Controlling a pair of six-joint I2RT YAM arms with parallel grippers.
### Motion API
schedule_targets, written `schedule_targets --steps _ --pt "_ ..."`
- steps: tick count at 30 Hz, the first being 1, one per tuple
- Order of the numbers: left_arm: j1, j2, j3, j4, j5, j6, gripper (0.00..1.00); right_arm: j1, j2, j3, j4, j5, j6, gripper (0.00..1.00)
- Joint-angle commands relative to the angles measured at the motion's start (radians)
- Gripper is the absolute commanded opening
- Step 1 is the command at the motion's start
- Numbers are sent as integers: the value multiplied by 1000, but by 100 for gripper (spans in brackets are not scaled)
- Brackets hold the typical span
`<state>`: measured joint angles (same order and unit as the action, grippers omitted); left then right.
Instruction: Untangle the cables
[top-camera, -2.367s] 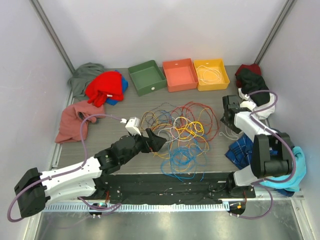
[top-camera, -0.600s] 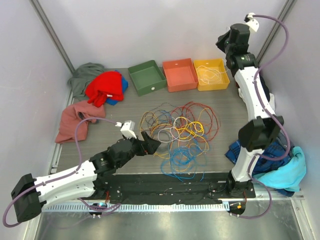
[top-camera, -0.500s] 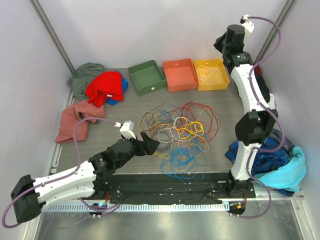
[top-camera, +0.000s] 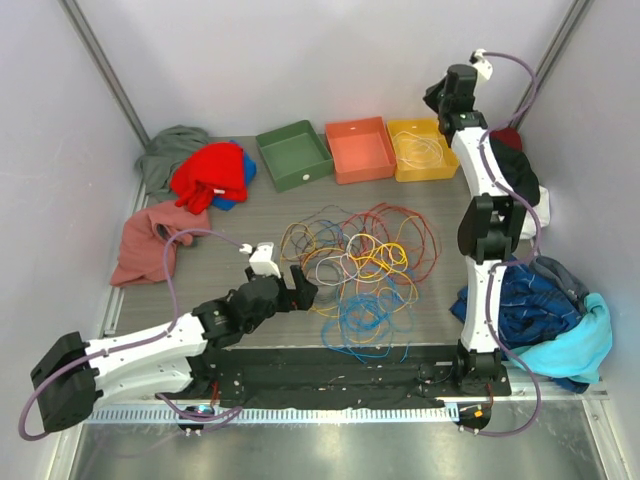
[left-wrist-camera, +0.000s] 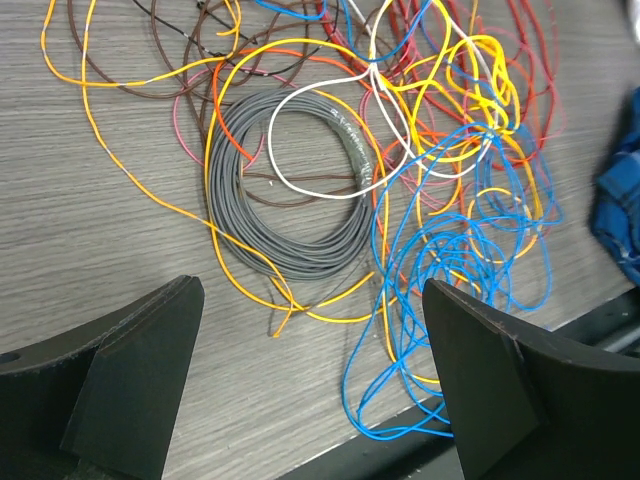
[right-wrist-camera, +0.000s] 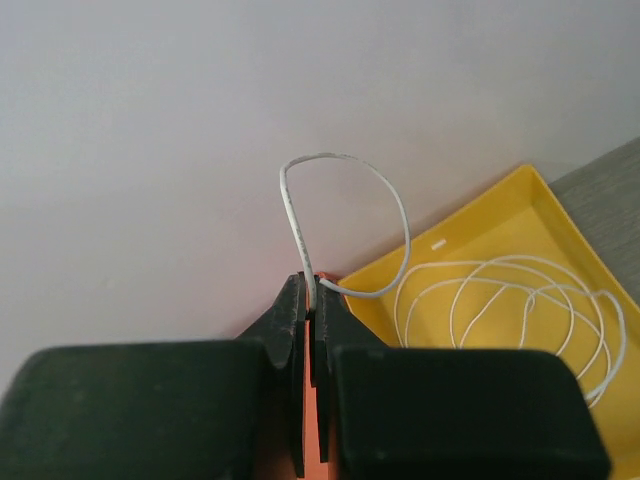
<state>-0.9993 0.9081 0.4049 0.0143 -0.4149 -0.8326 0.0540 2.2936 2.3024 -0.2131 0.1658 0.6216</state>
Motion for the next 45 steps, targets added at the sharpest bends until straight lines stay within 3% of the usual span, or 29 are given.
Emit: schedule_targets --steps 1,6,8,9,12,13,19,23,26,30,35,39,45 --pt "-1 72 81 42 -24 44 97 15 75 0 35 -86 33 1" --pt "-1 98 83 56 -25 44 97 35 95 -21 23 -77 -10 4" --pt "-1 91 81 53 -30 44 97 37 98 -18 9 -71 -14 25" --pt "-1 89 80 53 -32 44 97 35 96 -11 -8 -72 -20 43" --pt "-1 75 75 55 -35 40 98 43 70 -8 -54 -45 -25 63" --pt "-1 72 75 55 -33 40 98 44 57 -14 -64 -22 -29 65" --pt "-1 15 52 41 -39 9 97 64 -109 -139 -55 37 -54 68" --pt "-1 -32 40 13 -36 -6 97 63 -94 -60 -210 183 -106 68" --pt "-1 -58 38 -8 -24 -17 96 61 -105 -133 -221 276 -158 69" --pt "-1 -98 37 -48 -21 -22 95 58 -150 -231 -246 264 -134 68" --pt "1 -141 38 -43 -106 7 96 131 -501 -692 65 181 -91 66" --pt "2 -88 101 -57 -197 53 99 239 -703 -878 81 169 -74 66" --pt "11 193 264 -96 -101 63 99 411 -1035 -1247 123 179 -10 66"
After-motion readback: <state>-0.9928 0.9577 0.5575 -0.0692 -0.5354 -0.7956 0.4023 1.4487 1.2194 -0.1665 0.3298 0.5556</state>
